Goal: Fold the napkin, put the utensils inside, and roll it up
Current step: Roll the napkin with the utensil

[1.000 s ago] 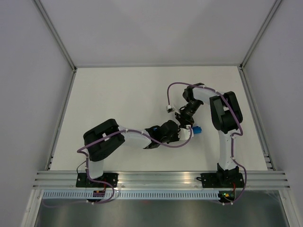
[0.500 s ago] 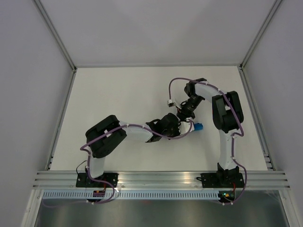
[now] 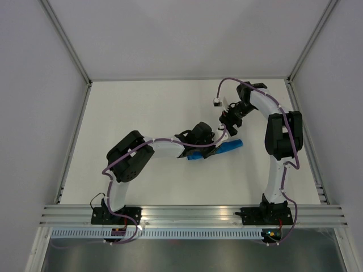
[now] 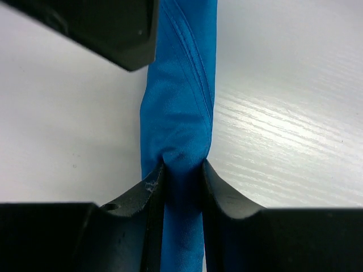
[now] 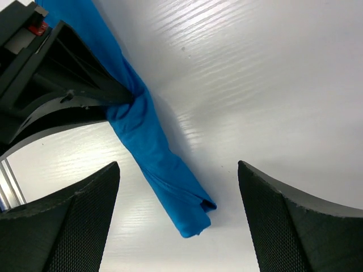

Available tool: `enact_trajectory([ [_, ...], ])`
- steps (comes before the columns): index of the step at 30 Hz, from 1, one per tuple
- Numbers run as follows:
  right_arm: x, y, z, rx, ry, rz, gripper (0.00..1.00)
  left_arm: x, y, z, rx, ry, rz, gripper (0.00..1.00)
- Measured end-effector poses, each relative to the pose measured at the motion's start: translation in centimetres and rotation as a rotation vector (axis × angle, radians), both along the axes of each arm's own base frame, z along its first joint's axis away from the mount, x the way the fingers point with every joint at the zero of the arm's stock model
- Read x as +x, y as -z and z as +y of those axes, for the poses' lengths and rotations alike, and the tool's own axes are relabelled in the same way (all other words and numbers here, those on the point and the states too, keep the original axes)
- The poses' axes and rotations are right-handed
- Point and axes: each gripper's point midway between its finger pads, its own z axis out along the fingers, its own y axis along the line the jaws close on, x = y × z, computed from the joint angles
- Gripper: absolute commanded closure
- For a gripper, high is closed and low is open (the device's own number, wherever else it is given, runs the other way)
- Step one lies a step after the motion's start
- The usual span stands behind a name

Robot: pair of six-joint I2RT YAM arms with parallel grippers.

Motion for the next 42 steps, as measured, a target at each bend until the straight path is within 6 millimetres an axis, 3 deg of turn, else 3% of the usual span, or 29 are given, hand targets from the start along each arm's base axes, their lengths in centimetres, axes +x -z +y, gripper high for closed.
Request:
enact_trajectory([
  [4, 0.7, -1.7, -0.7, 0.020, 0.040, -0.056, 0.10, 0.7, 0.0, 0.0, -0.025, -0.011, 0.082, 0.81],
  [9, -0.2, -2.6, -1.3, 0.025, 0.052, -0.078, 0.10, 1.0, 0.0, 0.1, -0.044, -0.013, 0.165, 0.80],
  [31, -3.1, -0.3, -2.6, -0.043, 0.120, -0.059, 0.12, 2.1, 0.0, 0.4, -0.053, -0.066, 0.441, 0.78],
  [36, -2.9, 0.0, -2.8, -0.063, 0.163, -0.067, 0.26, 2.3, -0.1, 0.3, -0.054, -0.098, 0.494, 0.78],
  [42, -2.7, 1.2, -3.2, -0.096, 0.238, -0.051, 0.33, 2.3, 0.0, 0.3, -0.053, -0.130, 0.529, 0.78],
])
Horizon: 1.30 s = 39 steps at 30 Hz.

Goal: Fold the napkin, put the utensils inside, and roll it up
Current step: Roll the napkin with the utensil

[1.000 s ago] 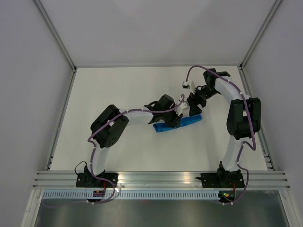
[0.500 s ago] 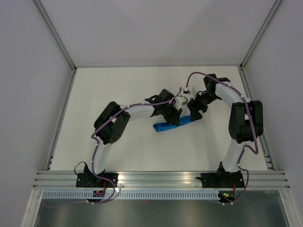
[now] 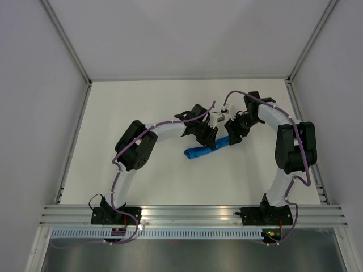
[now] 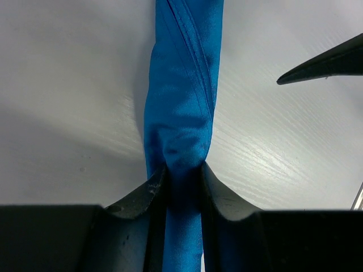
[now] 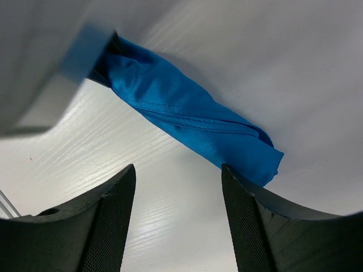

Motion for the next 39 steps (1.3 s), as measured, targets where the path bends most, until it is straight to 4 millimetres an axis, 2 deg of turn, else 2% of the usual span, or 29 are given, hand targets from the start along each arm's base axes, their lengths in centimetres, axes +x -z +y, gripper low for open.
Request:
enact_trajectory([
  [5, 0.1, 0.7, -0.2, -0.017, 0.047, 0.009, 0.40, 0.0, 0.0, 0.0, -0.001, -0.020, 0.017, 0.69],
  [12, -0.1, 2.0, -0.2, -0.013, 0.085, 0.014, 0.40, 0.1, 0.0, -0.1, 0.001, -0.054, 0.033, 0.63],
  [26, 0.5, 2.2, 0.0, -0.005, 0.117, -0.030, 0.41, 0.3, -0.2, 0.0, -0.005, -0.107, 0.028, 0.57],
  [39, 0.6, 1.1, 0.0, 0.001, 0.119, -0.063, 0.41, 1.1, -0.7, 0.3, -0.008, -0.168, -0.009, 0.52],
])
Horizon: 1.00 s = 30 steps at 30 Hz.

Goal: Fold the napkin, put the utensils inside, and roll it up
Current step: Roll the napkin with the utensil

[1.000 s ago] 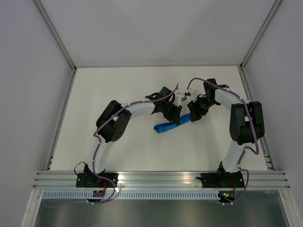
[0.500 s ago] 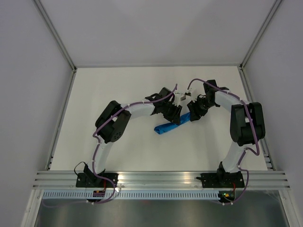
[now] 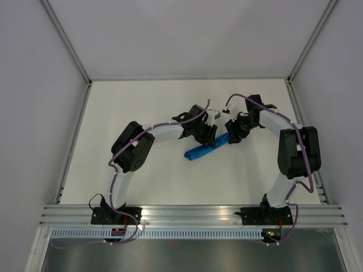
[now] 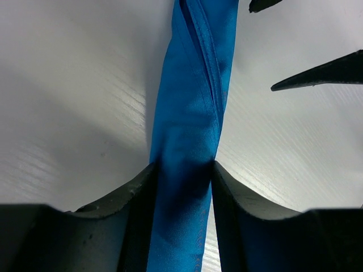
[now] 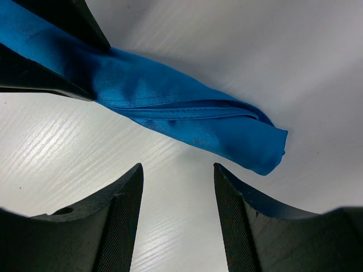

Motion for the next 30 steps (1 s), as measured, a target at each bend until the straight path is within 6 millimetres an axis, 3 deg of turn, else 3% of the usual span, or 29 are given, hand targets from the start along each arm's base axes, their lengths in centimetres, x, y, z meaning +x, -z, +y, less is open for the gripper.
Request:
enact_trajectory([
  [10, 0.1, -0.9, 0.0, 0.005, -0.003, -0.027, 0.41, 0.8, -2.1, -0.1, -0.033, -0.018, -0.052, 0.50],
  [19, -0.3, -0.8, -0.2, 0.003, -0.004, -0.021, 0.41, 0.7, -2.6, 0.3, -0.042, -0.025, -0.070, 0.50],
  [30, -0.9, -1.1, -1.3, 0.002, 0.027, -0.024, 0.41, 3.3, -7.9, 3.3, -0.102, -0.125, -0.183, 0.50],
])
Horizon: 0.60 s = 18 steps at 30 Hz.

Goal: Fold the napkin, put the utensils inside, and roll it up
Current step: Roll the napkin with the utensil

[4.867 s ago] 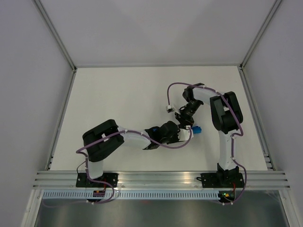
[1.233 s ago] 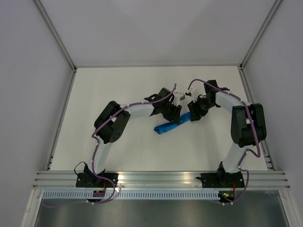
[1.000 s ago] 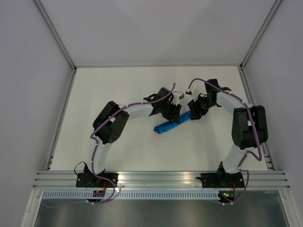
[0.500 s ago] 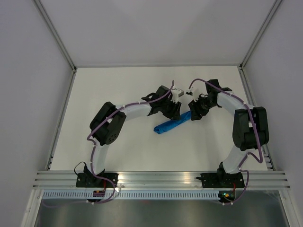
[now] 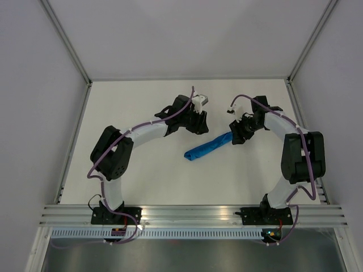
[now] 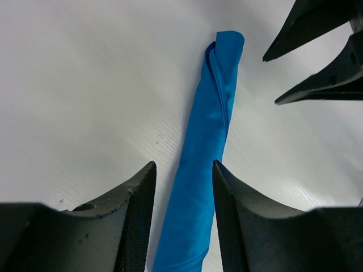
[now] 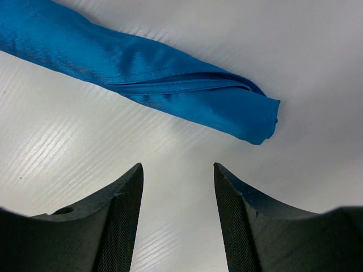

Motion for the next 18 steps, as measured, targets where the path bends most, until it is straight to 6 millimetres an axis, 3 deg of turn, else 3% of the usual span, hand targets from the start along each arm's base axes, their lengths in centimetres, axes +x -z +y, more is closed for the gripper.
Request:
enact_trajectory([
  [8, 0.6, -1.3, -1.5, 0.023, 0.069, -0.027, 0.39, -1.1, -1.4, 3.3, 0.005, -0.088, -0.006, 0.51],
  [12, 1.0, -2.7, -3.3, 0.069, 0.149, -0.045, 0.38, -2.4, -3.8, 6.1, -0.027, -0.157, -0.023, 0.50],
  [18, 1.6, -5.3, -7.7, 0.138, 0.312, -0.079, 0.34, -3.8, -8.5, 11.2, -0.088, -0.283, -0.121, 0.48],
])
